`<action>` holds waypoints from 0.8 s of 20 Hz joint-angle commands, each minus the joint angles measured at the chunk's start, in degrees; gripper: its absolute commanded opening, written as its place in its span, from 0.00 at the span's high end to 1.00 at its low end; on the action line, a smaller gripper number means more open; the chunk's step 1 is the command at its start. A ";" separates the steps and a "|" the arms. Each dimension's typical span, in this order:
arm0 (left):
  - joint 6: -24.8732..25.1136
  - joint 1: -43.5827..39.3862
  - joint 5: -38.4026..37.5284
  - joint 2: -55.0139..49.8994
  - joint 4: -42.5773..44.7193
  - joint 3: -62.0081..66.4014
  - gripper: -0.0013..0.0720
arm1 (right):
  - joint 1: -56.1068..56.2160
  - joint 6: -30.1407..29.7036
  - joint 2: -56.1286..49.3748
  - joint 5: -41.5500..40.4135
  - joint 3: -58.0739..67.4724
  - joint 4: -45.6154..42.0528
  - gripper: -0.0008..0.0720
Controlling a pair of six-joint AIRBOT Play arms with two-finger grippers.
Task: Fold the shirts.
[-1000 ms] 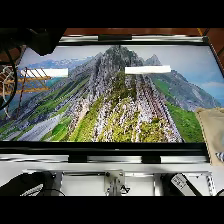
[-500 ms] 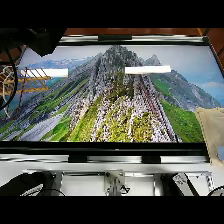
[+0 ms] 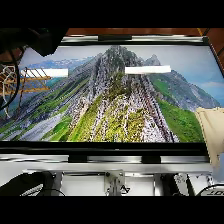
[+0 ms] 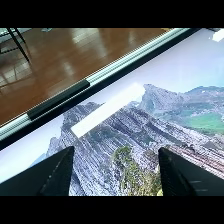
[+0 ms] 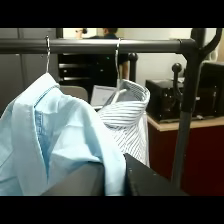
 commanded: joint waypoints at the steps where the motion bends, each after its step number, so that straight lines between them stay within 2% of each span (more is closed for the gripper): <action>1: 0.02 0.04 0.04 -0.31 0.02 -0.02 0.14 | -0.98 -0.28 0.98 3.10 -0.02 4.17 0.32; 3: 0.04 0.04 0.24 -0.35 0.09 -0.02 0.14 | -0.98 -0.31 2.36 6.82 -0.02 4.52 0.32; 5: 0.04 0.04 0.20 -0.39 1.16 -0.02 0.14 | -1.01 -2.80 2.56 12.33 -0.02 4.37 0.32; 7: 0.02 0.04 0.20 -0.63 1.73 -0.02 0.14 | -0.98 -4.83 2.32 21.40 -0.02 8.76 0.29; 10: 0.04 0.04 0.20 -1.01 2.45 -0.02 0.14 | -0.98 -10.40 0.79 34.64 -0.09 18.21 0.29; 12: 0.04 0.04 0.20 -1.14 2.97 -0.02 0.14 | -0.98 -10.40 0.57 38.38 -0.09 23.06 0.21; 16: 0.02 0.04 0.20 -1.53 2.97 -0.02 0.14 | -0.98 -12.26 0.57 42.16 -0.48 29.59 0.21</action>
